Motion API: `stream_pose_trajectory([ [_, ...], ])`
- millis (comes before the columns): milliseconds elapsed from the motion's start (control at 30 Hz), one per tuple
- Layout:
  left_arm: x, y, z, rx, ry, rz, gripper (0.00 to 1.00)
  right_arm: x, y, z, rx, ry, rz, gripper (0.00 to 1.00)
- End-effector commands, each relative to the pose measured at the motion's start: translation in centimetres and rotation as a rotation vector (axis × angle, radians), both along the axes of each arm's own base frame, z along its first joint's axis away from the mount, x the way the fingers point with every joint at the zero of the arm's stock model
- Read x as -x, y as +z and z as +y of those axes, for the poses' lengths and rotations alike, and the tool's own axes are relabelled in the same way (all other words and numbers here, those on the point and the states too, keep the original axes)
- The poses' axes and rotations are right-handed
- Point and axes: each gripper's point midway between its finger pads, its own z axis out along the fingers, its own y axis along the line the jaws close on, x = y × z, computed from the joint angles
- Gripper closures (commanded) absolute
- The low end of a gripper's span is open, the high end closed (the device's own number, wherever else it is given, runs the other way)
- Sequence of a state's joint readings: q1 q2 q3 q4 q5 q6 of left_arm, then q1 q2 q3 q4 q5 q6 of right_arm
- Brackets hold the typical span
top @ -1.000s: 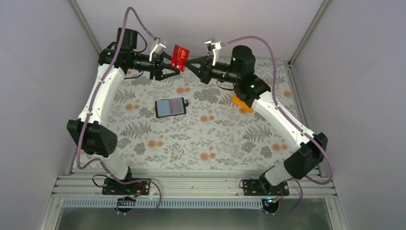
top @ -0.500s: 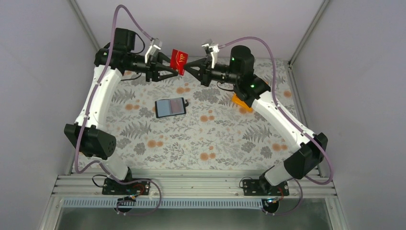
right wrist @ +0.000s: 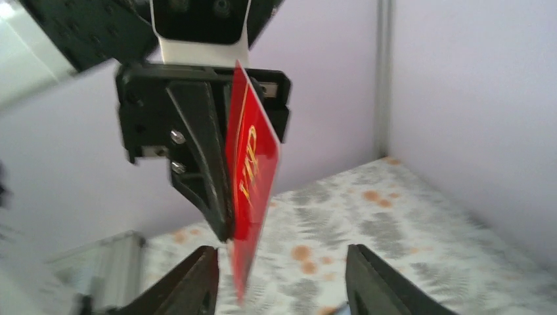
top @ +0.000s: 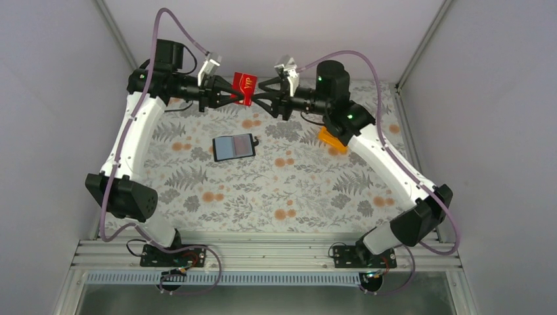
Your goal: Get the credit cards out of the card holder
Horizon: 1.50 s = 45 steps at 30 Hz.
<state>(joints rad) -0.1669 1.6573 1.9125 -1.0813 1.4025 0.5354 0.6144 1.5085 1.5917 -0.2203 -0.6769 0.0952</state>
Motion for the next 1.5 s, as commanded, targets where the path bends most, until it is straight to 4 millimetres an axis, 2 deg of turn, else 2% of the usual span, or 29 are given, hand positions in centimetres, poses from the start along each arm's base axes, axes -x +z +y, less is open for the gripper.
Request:
stream_pose_trajectory([
  [0,-1.8,-0.5,0.2,-0.061,0.138,0.134,0.98,-0.8,0.8,-3.7,0.150,-0.202,-0.363,0.44],
  [100,-3.0,-1.1,0.3,-0.081,0.209,0.214,0.98,0.4,3.2,-6.5,0.188,-0.317,-0.791,0.35],
  [200,-2.8,0.6,0.2,-0.052,0.200,0.258,0.98,1.7,4.5,-7.2,0.266,-0.346,-1.168,0.33],
  [333,-0.2,3.0,-0.1,0.040,0.041,0.409,0.98,1.1,5.2,-6.6,0.476,-0.356,-1.527,0.34],
  [400,1.1,3.0,0.0,0.063,-0.065,0.513,0.98,0.9,4.5,-6.1,0.603,-0.337,-1.699,0.35],
  [533,0.9,2.1,-0.1,0.056,-0.061,0.572,0.98,0.8,5.0,-5.2,0.799,-0.399,-1.994,0.38],
  [667,1.2,2.4,-0.1,0.057,-0.068,0.561,0.98,1.2,4.7,-3.5,0.902,-0.406,-2.203,0.37],
  [800,1.8,2.7,-0.4,0.056,-0.087,0.546,0.98,1.1,3.8,-2.1,0.969,-0.403,-2.355,0.38],
  [900,1.9,2.3,-0.6,0.054,-0.094,0.555,0.97,0.8,3.5,-1.3,0.977,-0.389,-2.395,0.39],
  [1067,2.0,1.8,-1.1,0.047,-0.106,0.571,0.98,0.4,3.0,0.0,0.976,-0.355,-2.422,0.50],
  [1167,1.9,1.5,-1.2,0.045,-0.114,0.581,0.98,0.2,2.3,0.3,0.985,-0.322,-2.425,0.63],
  [1300,2.1,1.2,-1.4,0.044,-0.127,0.585,0.98,0.9,2.2,0.5,0.955,-0.302,-2.417,0.78],
  [1367,2.0,1.0,-1.4,0.043,-0.127,0.593,0.98,0.9,2.2,0.3,0.960,-0.312,-2.409,0.93],
  [1467,1.7,0.5,-1.5,0.040,-0.122,0.607,0.97,0.9,2.1,0.1,0.962,-0.331,-2.373,0.96],
])
